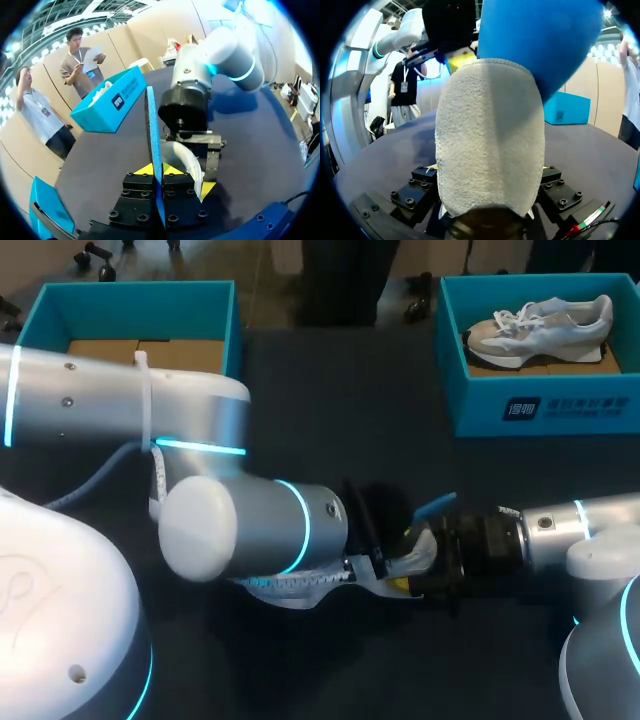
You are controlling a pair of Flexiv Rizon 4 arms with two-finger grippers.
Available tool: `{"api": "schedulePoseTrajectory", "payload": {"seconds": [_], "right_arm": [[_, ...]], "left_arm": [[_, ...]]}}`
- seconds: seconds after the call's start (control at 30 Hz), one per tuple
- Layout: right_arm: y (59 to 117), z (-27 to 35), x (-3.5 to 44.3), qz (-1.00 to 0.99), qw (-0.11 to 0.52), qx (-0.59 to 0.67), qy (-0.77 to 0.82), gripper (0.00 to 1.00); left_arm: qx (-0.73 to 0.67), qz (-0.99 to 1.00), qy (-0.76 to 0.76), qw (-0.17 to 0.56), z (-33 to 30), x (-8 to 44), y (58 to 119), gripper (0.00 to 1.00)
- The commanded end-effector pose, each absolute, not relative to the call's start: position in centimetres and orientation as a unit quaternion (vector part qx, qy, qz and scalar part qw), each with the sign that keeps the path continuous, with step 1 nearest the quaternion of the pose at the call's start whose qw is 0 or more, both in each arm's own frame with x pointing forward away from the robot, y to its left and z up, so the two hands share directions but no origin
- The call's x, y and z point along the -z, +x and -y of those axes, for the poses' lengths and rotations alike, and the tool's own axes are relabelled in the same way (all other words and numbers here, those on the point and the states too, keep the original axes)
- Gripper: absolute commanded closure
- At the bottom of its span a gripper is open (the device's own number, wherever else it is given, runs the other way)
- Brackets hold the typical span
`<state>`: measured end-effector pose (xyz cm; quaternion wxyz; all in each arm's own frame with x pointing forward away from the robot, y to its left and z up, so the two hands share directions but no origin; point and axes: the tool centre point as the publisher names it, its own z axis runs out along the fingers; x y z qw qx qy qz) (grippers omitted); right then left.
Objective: Take the shoe out of the shoebox, open the shoe tongue, remove and reinsert the insole, then place the shoe into the shoebox
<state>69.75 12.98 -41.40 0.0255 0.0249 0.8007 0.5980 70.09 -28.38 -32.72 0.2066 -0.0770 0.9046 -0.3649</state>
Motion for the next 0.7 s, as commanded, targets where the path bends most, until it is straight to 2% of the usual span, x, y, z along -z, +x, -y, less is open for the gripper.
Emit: {"api": "schedulePoseTrajectory", "payload": {"seconds": [0.03,0.3,0.7], "right_arm": [[69.7,-13.2,41.3,-0.803,0.025,-0.595,0.025,1.00],[69.7,-13.2,41.3,-0.803,0.025,-0.595,0.025,1.00],[69.7,-13.2,41.3,-0.803,0.025,-0.595,0.025,1.00]], "left_arm": [[0.367,-0.914,-0.069,0.160,28.7,31.4,71.6,1.00],[0.378,-0.920,-0.059,0.081,30.6,28.2,73.0,1.00],[0.381,-0.923,-0.046,0.012,33.7,24.5,72.6,1.00]]}}
